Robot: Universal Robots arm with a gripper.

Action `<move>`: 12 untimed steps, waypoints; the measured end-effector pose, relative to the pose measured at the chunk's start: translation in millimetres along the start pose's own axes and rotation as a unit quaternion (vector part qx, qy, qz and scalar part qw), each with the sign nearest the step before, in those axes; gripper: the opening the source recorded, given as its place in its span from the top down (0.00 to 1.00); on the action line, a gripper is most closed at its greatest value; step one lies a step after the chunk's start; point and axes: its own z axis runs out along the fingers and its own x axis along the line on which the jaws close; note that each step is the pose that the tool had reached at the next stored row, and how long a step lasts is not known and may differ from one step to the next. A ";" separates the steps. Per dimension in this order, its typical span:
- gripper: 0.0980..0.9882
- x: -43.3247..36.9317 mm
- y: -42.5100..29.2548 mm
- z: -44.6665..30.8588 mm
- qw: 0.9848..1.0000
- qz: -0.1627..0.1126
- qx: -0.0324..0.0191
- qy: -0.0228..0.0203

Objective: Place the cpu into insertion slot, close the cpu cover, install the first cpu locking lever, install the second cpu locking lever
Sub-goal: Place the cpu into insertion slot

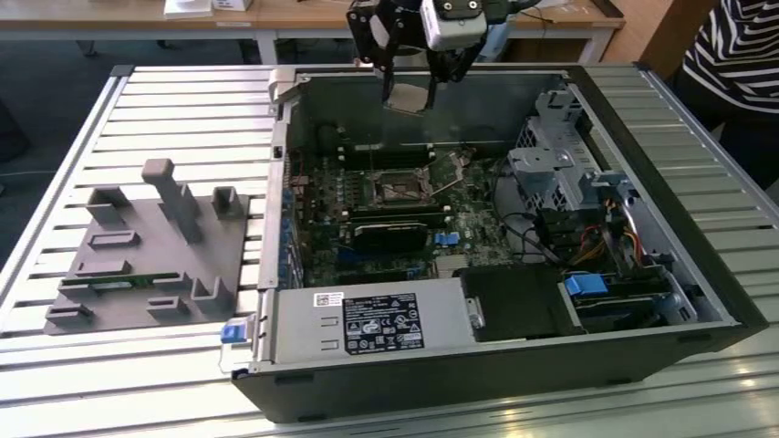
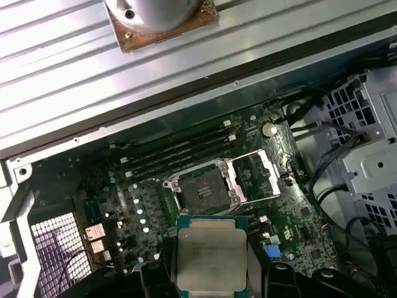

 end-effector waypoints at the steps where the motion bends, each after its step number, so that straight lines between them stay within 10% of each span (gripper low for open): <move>1: 0.50 0.0 0.0 0.1 1.000 0.005 0.000 0.000; 12: 0.50 0.0 -0.1 1.4 0.998 0.062 -0.001 -0.005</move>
